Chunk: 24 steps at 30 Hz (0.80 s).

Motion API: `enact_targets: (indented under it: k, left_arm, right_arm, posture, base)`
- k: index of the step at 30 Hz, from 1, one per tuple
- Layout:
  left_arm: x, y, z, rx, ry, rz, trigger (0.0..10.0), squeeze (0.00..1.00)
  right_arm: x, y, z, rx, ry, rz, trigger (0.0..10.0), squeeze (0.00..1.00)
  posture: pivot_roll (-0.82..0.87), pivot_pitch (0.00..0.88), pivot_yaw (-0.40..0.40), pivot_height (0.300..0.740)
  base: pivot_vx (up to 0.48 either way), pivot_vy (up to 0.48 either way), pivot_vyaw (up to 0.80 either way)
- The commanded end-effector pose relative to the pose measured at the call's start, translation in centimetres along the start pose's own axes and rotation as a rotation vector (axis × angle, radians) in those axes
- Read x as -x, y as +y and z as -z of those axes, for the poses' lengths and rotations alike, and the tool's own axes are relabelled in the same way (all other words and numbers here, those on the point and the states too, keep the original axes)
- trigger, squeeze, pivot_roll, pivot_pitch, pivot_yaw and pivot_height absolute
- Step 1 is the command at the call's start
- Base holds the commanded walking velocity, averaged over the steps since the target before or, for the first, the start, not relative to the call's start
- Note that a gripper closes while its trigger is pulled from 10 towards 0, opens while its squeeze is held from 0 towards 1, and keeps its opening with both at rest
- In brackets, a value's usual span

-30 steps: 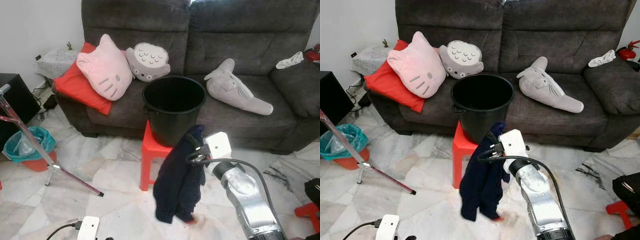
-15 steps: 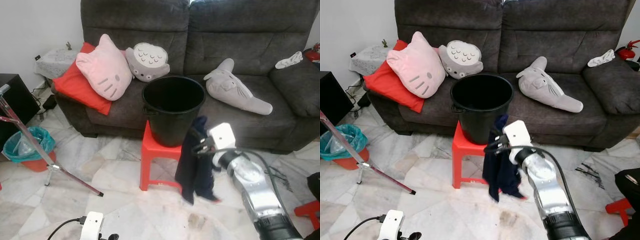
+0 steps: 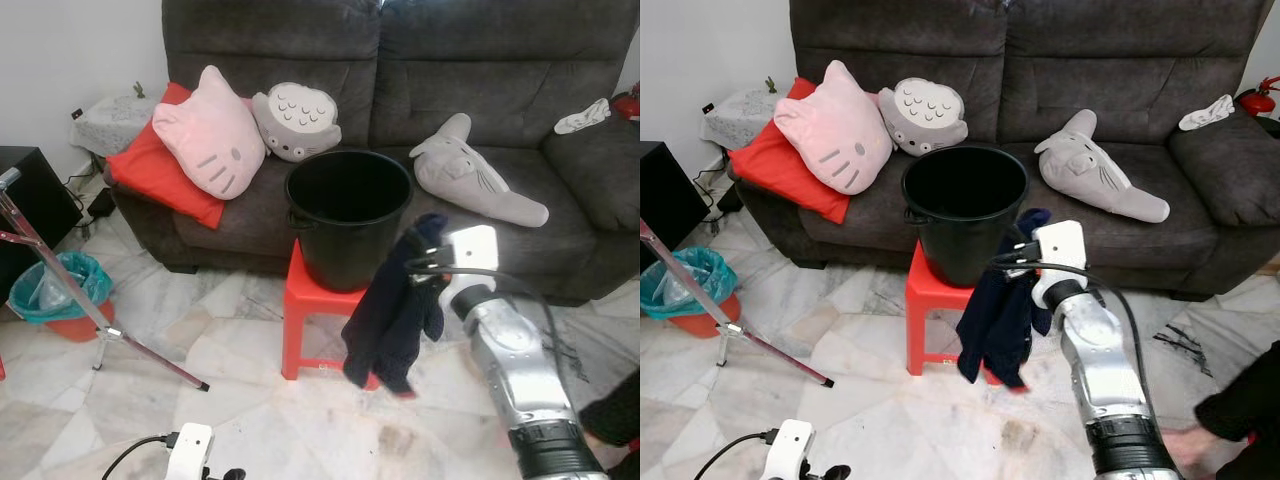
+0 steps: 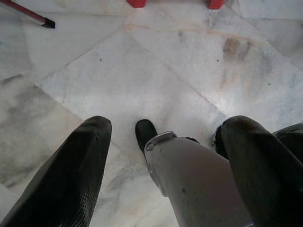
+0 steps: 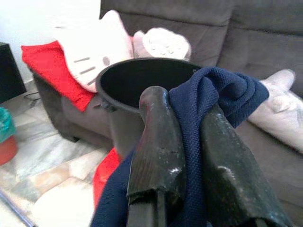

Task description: Hang hanger

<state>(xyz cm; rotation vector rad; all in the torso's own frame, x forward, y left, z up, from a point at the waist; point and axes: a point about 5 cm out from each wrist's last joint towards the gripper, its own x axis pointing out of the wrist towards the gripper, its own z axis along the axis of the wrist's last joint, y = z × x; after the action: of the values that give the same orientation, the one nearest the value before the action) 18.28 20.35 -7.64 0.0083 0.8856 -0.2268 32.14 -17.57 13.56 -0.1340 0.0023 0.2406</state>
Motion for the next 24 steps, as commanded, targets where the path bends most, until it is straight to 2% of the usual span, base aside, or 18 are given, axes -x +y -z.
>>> enact_targets:
  k: [1,4,5,8,12,16,17,21,24]
  left_arm:
    - [0.0,0.0,0.0,-0.008,-0.005,0.006,10.0,0.0]
    - [0.2,0.2,0.2,0.008,-0.011,0.009,10.0,0.0]
    - [0.3,0.4,0.4,0.007,-0.009,0.007,10.0,0.0]
    - [0.5,0.8,0.4,0.002,-0.015,-0.008,10.0,0.0]
    - [0.8,1.2,0.7,0.021,-0.029,-0.035,10.0,0.0]
    - [1.1,1.5,1.0,0.027,-0.04,-0.059,10.0,0.0]
    - [1.2,1.6,1.3,0.033,-0.039,-0.068,10.0,0.0]
    - [1.3,1.9,1.3,0.05,-0.054,-0.081,10.0,0.0]
    - [1.4,2.0,1.4,0.067,-0.056,-0.095,10.0,0.0]
  right_arm:
    - [0.2,-0.4,-0.8,0.0,-0.035,0.014,10.0,0.0]
    - [0.8,-0.6,-0.4,-0.027,-0.031,0.018,10.0,0.0]
    - [1.0,-0.9,-0.3,-0.056,-0.037,0.038,10.0,0.0]
    - [1.5,-1.7,-0.3,-0.064,-0.067,0.1,10.0,0.0]
    - [2.1,-2.0,1.1,-0.077,-0.057,0.187,10.0,0.0]
    - [3.2,-1.7,4.4,-0.11,0.035,0.277,10.0,0.0]
    - [3.8,-1.6,6.3,-0.125,0.101,0.314,10.0,0.0]
    - [4.5,-1.9,8.3,-0.154,0.181,0.383,10.0,0.0]
    - [4.3,-2.1,8.3,-0.132,0.183,0.389,10.0,0.0]
  posture:
    - [-0.05,0.0,0.038,0.74]
    - [-0.06,0.0,0.045,0.74]
    - [-0.06,0.0,0.049,0.74]
    - [-0.06,0.0,0.059,0.74]
    - [-0.05,0.0,0.072,0.74]
    - [-0.02,0.0,0.06,0.74]
    - [0.01,0.0,0.042,0.74]
    - [0.04,0.024,0.034,0.74]
    - [0.01,0.021,0.05,0.74]
  base:
    - [0.0,0.0,0.0]
    - [0.0,0.0,0.0]
    - [0.0,0.0,0.0]
    - [0.0,0.0,0.0]
    - [0.0,0.0,0.0]
    - [0.0,0.0,0.0]
    - [0.0,0.0,0.0]
    - [0.0,0.0,0.0]
    - [0.0,0.0,0.0]
